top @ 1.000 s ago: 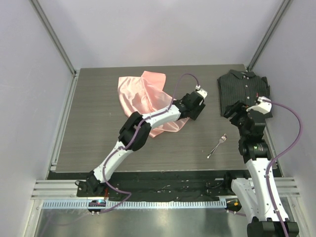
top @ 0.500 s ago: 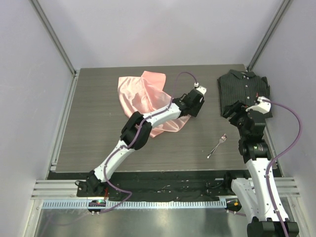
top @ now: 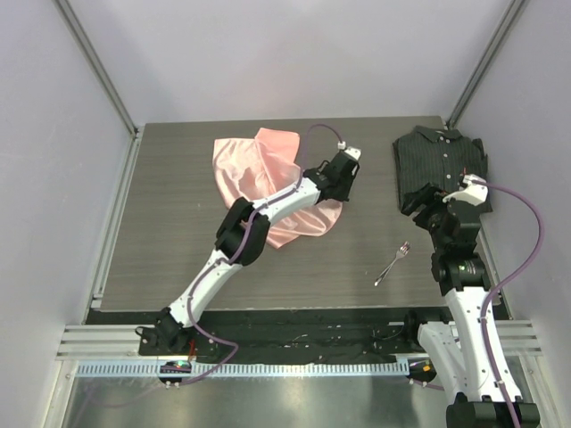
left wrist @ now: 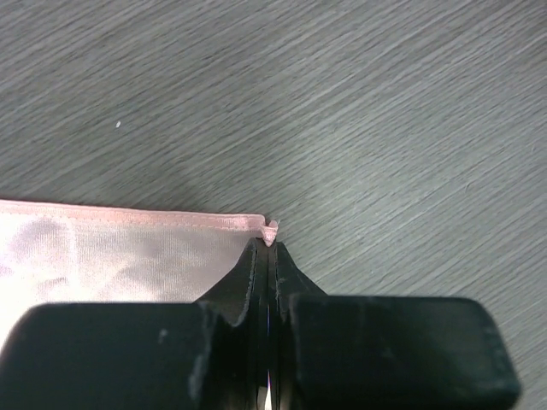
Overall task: Fold the napkin, place the utensils inside, and roll it up
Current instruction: Flatten the napkin out
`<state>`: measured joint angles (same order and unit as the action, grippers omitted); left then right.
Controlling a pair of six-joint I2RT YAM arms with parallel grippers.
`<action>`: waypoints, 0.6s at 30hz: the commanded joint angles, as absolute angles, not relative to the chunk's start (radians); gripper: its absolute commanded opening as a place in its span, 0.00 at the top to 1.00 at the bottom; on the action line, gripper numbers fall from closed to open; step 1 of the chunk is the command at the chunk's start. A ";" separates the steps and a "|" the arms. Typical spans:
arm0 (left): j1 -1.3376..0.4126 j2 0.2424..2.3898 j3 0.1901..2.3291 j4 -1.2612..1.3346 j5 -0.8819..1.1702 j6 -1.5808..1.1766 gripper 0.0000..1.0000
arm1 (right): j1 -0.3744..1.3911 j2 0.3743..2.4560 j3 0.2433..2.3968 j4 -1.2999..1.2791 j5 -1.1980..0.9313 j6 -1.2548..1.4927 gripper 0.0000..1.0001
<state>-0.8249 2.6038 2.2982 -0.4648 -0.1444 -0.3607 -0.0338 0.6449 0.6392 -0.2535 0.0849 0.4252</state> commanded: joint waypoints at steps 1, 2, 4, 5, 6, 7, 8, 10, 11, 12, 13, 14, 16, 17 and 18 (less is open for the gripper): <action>-0.815 2.495 2.231 -0.474 -0.074 -0.377 1.00 | -0.032 0.644 0.649 -0.250 0.046 0.385 0.24; -0.813 2.453 2.208 -0.441 -0.098 -0.376 1.00 | -0.032 0.649 0.650 -0.250 0.032 0.385 0.25; -0.802 2.282 2.079 -0.390 -0.145 -0.368 1.00 | -0.032 0.667 0.649 -0.239 -0.030 0.384 0.26; -0.795 2.208 2.013 -0.320 -0.213 -0.371 1.00 | -0.032 0.675 0.646 -0.220 -0.052 0.390 0.27; -0.770 2.144 1.947 -0.287 -0.234 -0.377 1.00 | -0.032 0.686 0.644 -0.209 -0.070 0.397 0.29; -0.753 2.079 1.881 -0.250 -0.254 -0.399 1.00 | -0.031 0.695 0.637 -0.195 -0.119 0.408 0.30; -0.732 1.940 1.729 -0.220 -0.271 -0.417 1.00 | -0.031 0.719 0.629 -0.161 -0.139 0.429 0.32; -0.651 1.803 1.573 -0.163 -0.287 -0.455 1.00 | -0.023 0.742 0.612 -0.124 -0.175 0.455 0.34; -0.619 1.681 1.431 -0.150 -0.285 -0.503 1.00 | -0.012 0.779 0.609 -0.094 -0.192 0.465 0.35; -0.556 1.608 1.351 -0.123 -0.285 -0.521 1.00 | -0.002 0.797 0.607 -0.083 -0.192 0.475 0.36; -0.523 1.547 1.288 -0.117 -0.287 -0.537 1.00 | 0.053 0.819 0.609 -0.075 -0.184 0.476 0.37; -0.494 1.490 1.232 -0.120 -0.294 -0.554 1.00 | 0.084 0.856 0.612 -0.061 -0.143 0.477 0.37; -0.416 1.321 1.094 -0.176 -0.352 -0.566 1.00 | 0.214 0.902 0.632 -0.057 -0.074 0.474 0.37; -0.391 1.257 1.050 -0.196 -0.383 -0.575 1.00 | 0.257 0.923 0.640 -0.052 -0.043 0.474 0.37; -0.353 1.152 0.975 -0.216 -0.412 -0.580 1.00 | 0.306 0.980 0.647 -0.045 -0.005 0.482 0.37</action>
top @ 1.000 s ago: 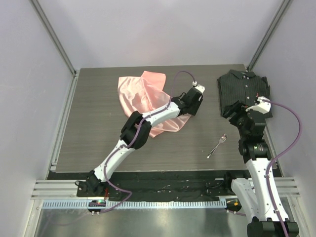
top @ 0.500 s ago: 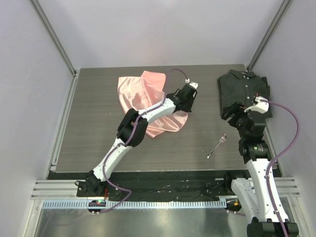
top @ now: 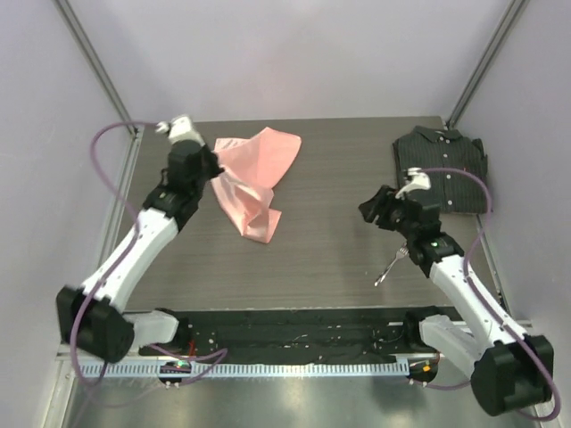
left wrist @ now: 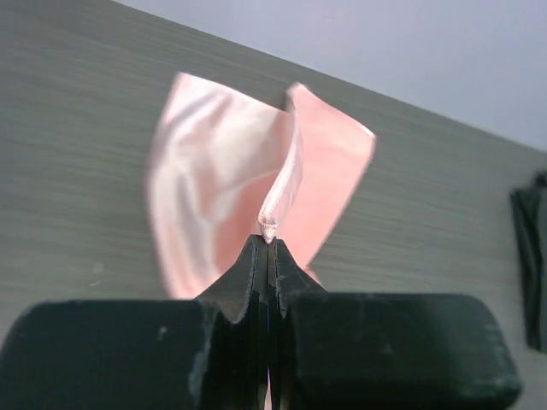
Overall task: Fold the napkin, place the utensils inside, and roll it up
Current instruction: Flatten the napkin out
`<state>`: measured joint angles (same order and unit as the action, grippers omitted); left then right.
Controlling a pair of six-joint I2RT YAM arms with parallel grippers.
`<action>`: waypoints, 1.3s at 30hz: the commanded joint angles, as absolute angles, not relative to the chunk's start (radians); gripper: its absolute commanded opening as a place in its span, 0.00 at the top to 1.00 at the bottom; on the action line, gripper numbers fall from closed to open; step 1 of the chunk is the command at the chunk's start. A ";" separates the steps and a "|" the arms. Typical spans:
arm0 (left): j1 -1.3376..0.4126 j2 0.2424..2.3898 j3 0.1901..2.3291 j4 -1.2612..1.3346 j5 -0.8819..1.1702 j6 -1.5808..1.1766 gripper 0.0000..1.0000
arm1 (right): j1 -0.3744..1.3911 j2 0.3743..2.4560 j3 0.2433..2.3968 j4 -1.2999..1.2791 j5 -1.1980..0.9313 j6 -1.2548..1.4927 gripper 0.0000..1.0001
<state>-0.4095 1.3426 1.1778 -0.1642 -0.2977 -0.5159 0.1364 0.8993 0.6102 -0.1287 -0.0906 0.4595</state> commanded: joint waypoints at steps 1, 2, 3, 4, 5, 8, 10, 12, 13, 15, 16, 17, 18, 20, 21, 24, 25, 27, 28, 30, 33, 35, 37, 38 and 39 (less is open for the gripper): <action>-0.332 1.087 0.935 -0.260 -0.478 -0.584 1.00 | 0.378 1.006 0.659 -0.035 0.032 0.491 0.37; -0.313 1.030 0.898 -0.281 -0.512 -0.592 1.00 | 0.417 1.043 0.667 -0.013 0.040 0.502 0.37; -0.283 0.921 0.837 -0.300 -0.547 -0.603 1.00 | 0.445 1.105 0.672 -0.005 0.047 0.512 0.37; -0.269 0.873 0.812 -0.323 -0.576 -0.597 1.00 | 0.474 1.145 0.692 0.027 0.054 0.524 0.38; -0.256 0.830 0.793 -0.342 -0.598 -0.591 1.00 | 0.533 1.181 0.702 0.055 0.061 0.526 0.38; -0.255 0.692 0.761 -0.402 -0.650 -0.607 1.00 | 0.638 1.345 0.802 0.060 0.110 0.496 0.38; -0.255 0.645 0.764 -0.428 -0.666 -0.601 0.99 | 0.685 1.476 0.909 0.035 0.147 0.473 0.39; -0.255 0.635 0.779 -0.497 -0.681 -0.591 1.00 | 0.748 1.563 0.986 0.008 0.181 0.434 0.39; -0.255 0.632 0.790 -0.518 -0.681 -0.585 1.00 | 0.764 1.601 1.062 -0.049 0.210 0.422 0.40; -0.255 0.626 0.811 -0.564 -0.666 -0.574 1.00 | 0.807 1.721 1.144 -0.099 0.225 0.396 0.42; -0.255 0.624 0.818 -0.574 -0.663 -0.562 1.00 | 0.822 1.764 1.222 -0.150 0.232 0.391 0.44; -0.255 0.618 0.825 -0.584 -0.657 -0.552 1.00 | 0.836 1.822 1.254 -0.169 0.245 0.387 0.45; -0.255 0.615 0.830 -0.594 -0.650 -0.543 1.00 | 0.869 1.847 1.282 -0.179 0.250 0.377 0.46; -0.255 0.615 0.842 -0.610 -0.647 -0.505 1.00 | 0.899 1.879 1.328 -0.186 0.247 0.379 0.46; -0.255 0.618 0.854 -0.617 -0.647 -0.488 1.00 | 0.914 1.906 1.341 -0.186 0.239 0.383 0.45; -0.256 0.638 0.883 -0.649 -0.672 -0.420 1.00 | 0.959 1.949 1.385 -0.189 0.215 0.405 0.46; -0.255 0.643 0.884 -0.652 -0.681 -0.399 1.00 | 0.978 1.959 1.403 -0.189 0.206 0.408 0.46; -0.255 0.649 0.882 -0.650 -0.687 -0.356 1.00 | 0.999 1.986 1.419 -0.184 0.186 0.417 0.46; -0.255 0.650 0.881 -0.650 -0.693 -0.348 1.00 | 1.011 1.993 1.433 -0.176 0.181 0.425 0.45; -0.255 0.652 0.873 -0.644 -0.696 -0.330 1.00 | 1.034 2.014 1.453 -0.175 0.173 0.434 0.45; -0.255 0.646 0.861 -0.637 -0.700 -0.325 1.00 | 1.058 2.057 1.503 -0.187 0.175 0.443 0.45; -0.255 0.644 0.853 -0.632 -0.695 -0.325 1.00 | 1.074 2.092 1.545 -0.207 0.178 0.439 0.45; -0.255 0.644 0.850 -0.629 -0.687 -0.325 1.00 | 1.083 2.114 1.583 -0.225 0.186 0.437 0.45; -0.255 0.646 0.848 -0.630 -0.683 -0.327 1.00 | 1.086 2.131 1.595 -0.233 0.190 0.434 0.45; -0.255 0.644 0.847 -0.629 -0.678 -0.327 1.00 | 1.094 2.141 1.607 -0.244 0.198 0.433 0.45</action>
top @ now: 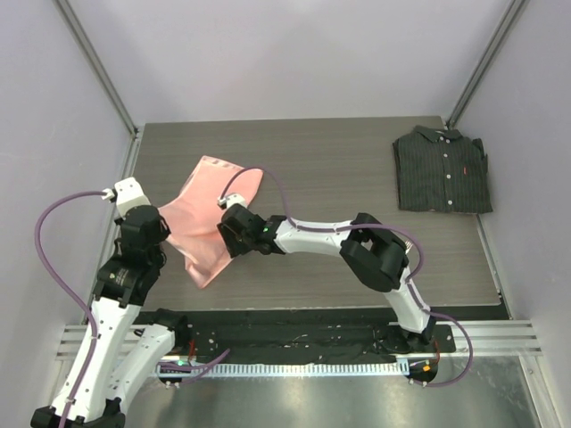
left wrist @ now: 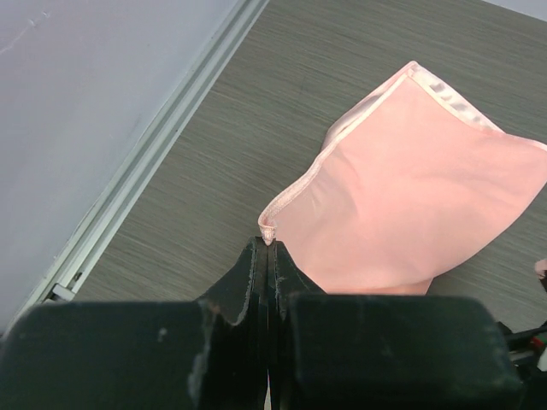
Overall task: Fold the napkin, place the utensils inside, and roll it up
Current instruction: Flatten the napkin out
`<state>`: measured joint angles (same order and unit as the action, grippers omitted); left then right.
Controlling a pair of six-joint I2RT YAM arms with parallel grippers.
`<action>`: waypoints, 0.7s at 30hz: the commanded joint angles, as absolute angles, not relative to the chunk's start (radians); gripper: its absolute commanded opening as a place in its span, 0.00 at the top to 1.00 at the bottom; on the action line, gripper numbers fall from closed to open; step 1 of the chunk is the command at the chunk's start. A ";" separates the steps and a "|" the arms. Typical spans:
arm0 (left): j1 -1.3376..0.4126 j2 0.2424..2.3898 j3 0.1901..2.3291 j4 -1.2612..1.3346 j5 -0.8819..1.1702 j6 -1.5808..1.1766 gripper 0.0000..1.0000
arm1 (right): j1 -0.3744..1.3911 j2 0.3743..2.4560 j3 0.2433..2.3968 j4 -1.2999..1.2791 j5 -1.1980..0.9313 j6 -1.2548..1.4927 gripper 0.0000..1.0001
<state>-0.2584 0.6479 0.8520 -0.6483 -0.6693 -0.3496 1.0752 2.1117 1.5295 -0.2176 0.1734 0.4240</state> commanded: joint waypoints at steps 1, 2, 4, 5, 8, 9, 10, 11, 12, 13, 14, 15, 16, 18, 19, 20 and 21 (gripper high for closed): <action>-0.255 0.646 0.847 -0.630 -0.677 -0.328 1.00 | 1.097 2.151 1.630 -0.264 0.209 0.431 0.45; -0.255 0.646 0.847 -0.630 -0.675 -0.328 1.00 | 1.097 2.169 1.640 -0.273 0.221 0.431 0.45; -0.255 0.646 0.844 -0.632 -0.669 -0.328 1.00 | 1.104 2.180 1.657 -0.293 0.235 0.431 0.45; -0.255 0.646 0.844 -0.630 -0.666 -0.330 1.00 | 1.106 2.184 1.660 -0.295 0.236 0.431 0.45; -0.255 0.641 0.841 -0.626 -0.657 -0.330 1.00 | 1.115 2.194 1.664 -0.301 0.236 0.433 0.45; -0.255 0.643 0.839 -0.626 -0.660 -0.328 1.00 | 1.118 2.200 1.669 -0.302 0.241 0.434 0.45; -0.255 0.644 0.839 -0.624 -0.661 -0.327 1.00 | 1.127 2.201 1.675 -0.314 0.247 0.434 0.45; -0.255 0.646 0.839 -0.626 -0.660 -0.327 1.00 | 1.129 2.203 1.677 -0.318 0.250 0.436 0.45; -0.255 0.647 0.839 -0.626 -0.660 -0.325 1.00 | 1.132 2.210 1.681 -0.321 0.259 0.434 0.45; -0.255 0.647 0.838 -0.623 -0.655 -0.327 1.00 | 1.134 2.214 1.681 -0.327 0.261 0.431 0.45; -0.255 0.649 0.838 -0.623 -0.657 -0.325 1.00 | 1.138 2.218 1.683 -0.327 0.259 0.433 0.45; -0.255 0.650 0.838 -0.623 -0.654 -0.325 1.00 | 1.138 2.223 1.689 -0.328 0.265 0.433 0.45; -0.255 0.650 0.838 -0.623 -0.653 -0.325 1.00 | 1.140 2.230 1.693 -0.334 0.267 0.431 0.45; -0.253 0.650 0.836 -0.620 -0.652 -0.324 1.00 | 1.144 2.235 1.703 -0.344 0.270 0.426 0.45; -0.253 0.652 0.836 -0.620 -0.653 -0.325 1.00 | 1.147 2.240 1.712 -0.350 0.275 0.423 0.45; -0.255 0.653 0.836 -0.623 -0.652 -0.325 1.00 | 1.149 2.241 1.715 -0.353 0.279 0.423 0.45; -0.253 0.652 0.836 -0.620 -0.650 -0.324 1.00 | 1.155 2.243 1.720 -0.357 0.282 0.420 0.46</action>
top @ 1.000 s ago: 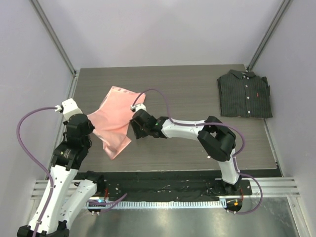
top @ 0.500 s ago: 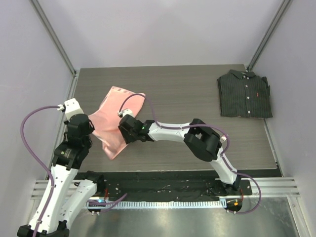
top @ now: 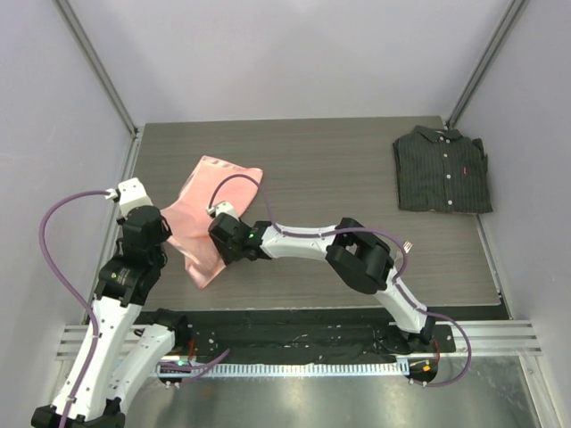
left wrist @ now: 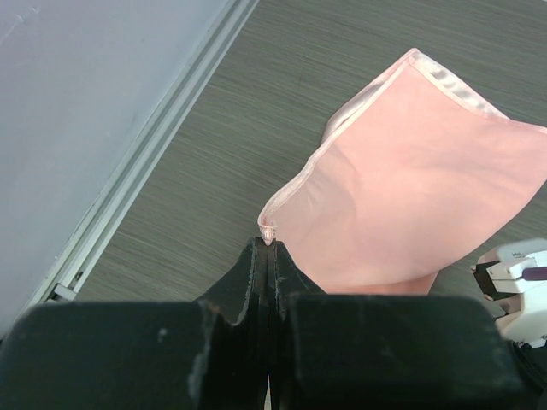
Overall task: Fold the napkin, place the utensils inside, and roll it up
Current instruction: Flatten the napkin out
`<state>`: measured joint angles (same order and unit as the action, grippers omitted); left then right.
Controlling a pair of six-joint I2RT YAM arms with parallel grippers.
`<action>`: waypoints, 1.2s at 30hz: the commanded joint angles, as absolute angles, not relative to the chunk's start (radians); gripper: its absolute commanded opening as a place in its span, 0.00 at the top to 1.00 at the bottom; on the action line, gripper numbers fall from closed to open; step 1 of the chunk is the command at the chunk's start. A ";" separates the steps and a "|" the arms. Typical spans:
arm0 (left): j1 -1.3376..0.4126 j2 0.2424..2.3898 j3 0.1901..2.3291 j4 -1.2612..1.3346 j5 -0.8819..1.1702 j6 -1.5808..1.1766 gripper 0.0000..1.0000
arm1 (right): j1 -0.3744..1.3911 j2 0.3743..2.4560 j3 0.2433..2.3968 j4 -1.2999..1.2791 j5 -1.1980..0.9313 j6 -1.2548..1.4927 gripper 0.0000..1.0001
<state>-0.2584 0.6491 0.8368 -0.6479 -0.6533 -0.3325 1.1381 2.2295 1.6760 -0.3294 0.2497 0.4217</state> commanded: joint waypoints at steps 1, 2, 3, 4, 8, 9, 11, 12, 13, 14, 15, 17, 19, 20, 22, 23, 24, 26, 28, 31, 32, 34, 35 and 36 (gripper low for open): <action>-0.253 0.652 0.836 -0.620 -0.650 -0.325 1.00 | 1.158 2.244 1.721 -0.362 0.293 0.420 0.46; -0.255 0.652 0.835 -0.620 -0.650 -0.325 1.00 | 1.158 2.252 1.724 -0.367 0.298 0.420 0.46; -0.253 0.653 0.834 -0.623 -0.649 -0.324 1.00 | 1.161 2.256 1.730 -0.373 0.304 0.420 0.48; -0.253 0.653 0.834 -0.623 -0.650 -0.324 1.00 | 1.161 2.261 1.735 -0.385 0.310 0.420 0.49; -0.253 0.652 0.834 -0.621 -0.653 -0.324 1.00 | 1.170 2.273 1.733 -0.408 0.334 0.417 0.55; -0.253 0.652 0.836 -0.621 -0.653 -0.324 1.00 | 1.170 2.272 1.723 -0.408 0.339 0.419 0.57; -0.253 0.653 0.834 -0.623 -0.649 -0.325 1.00 | 1.173 2.275 1.710 -0.410 0.345 0.423 0.63; -0.255 0.655 0.836 -0.621 -0.649 -0.325 1.00 | 1.175 2.273 1.698 -0.410 0.348 0.425 0.66; -0.253 0.655 0.836 -0.624 -0.647 -0.325 1.00 | 1.175 2.275 1.691 -0.408 0.348 0.428 0.70; -0.253 0.657 0.836 -0.623 -0.647 -0.328 1.00 | 1.174 2.275 1.686 -0.408 0.348 0.428 0.77; -0.253 0.657 0.838 -0.623 -0.646 -0.328 1.00 | 1.175 2.270 1.674 -0.407 0.347 0.431 0.81; -0.253 0.660 0.842 -0.623 -0.643 -0.330 1.00 | 1.175 2.264 1.660 -0.407 0.351 0.431 0.92; -0.253 0.666 0.850 -0.624 -0.641 -0.334 1.00 | 1.174 2.244 1.638 -0.402 0.377 0.430 0.99; -0.255 0.669 0.853 -0.624 -0.638 -0.336 1.00 | 1.167 2.237 1.631 -0.403 0.390 0.423 0.99; -0.255 0.676 0.857 -0.627 -0.634 -0.345 0.99 | 1.149 2.189 1.591 -0.400 0.417 0.422 0.99; -0.253 0.680 0.865 -0.627 -0.627 -0.350 1.00 | 1.138 2.165 1.573 -0.394 0.425 0.422 0.99; -0.255 0.683 0.870 -0.626 -0.624 -0.353 1.00 | 1.106 2.140 1.524 -0.387 0.433 0.423 0.99; -0.253 0.699 0.887 -0.624 -0.618 -0.370 1.00 | 1.062 2.042 1.464 -0.376 0.431 0.423 0.99; -0.253 0.715 0.902 -0.621 -0.611 -0.399 1.00 | 0.987 1.964 1.363 -0.354 0.422 0.422 0.99; -0.255 0.750 0.930 -0.578 -0.578 -0.446 1.00 | 0.879 1.807 1.255 -0.350 0.414 0.405 0.99; -0.253 0.773 0.937 -0.562 -0.572 -0.459 1.00 | 0.855 1.724 1.237 -0.351 0.419 0.394 0.99; -0.253 0.802 0.971 -0.522 -0.560 -0.479 1.00 | 0.787 1.642 1.203 -0.367 0.425 0.365 0.99; -0.253 0.831 0.986 -0.508 -0.557 -0.488 1.00 | 0.767 1.597 1.204 -0.377 0.439 0.354 0.99; -0.253 0.850 1.026 -0.493 -0.555 -0.488 1.00 | 0.753 1.529 1.216 -0.402 0.448 0.342 0.99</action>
<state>-0.2584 0.7895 0.9215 -0.6144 -0.5770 -0.4301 0.7975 1.7599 1.2015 -0.3824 0.3912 0.3950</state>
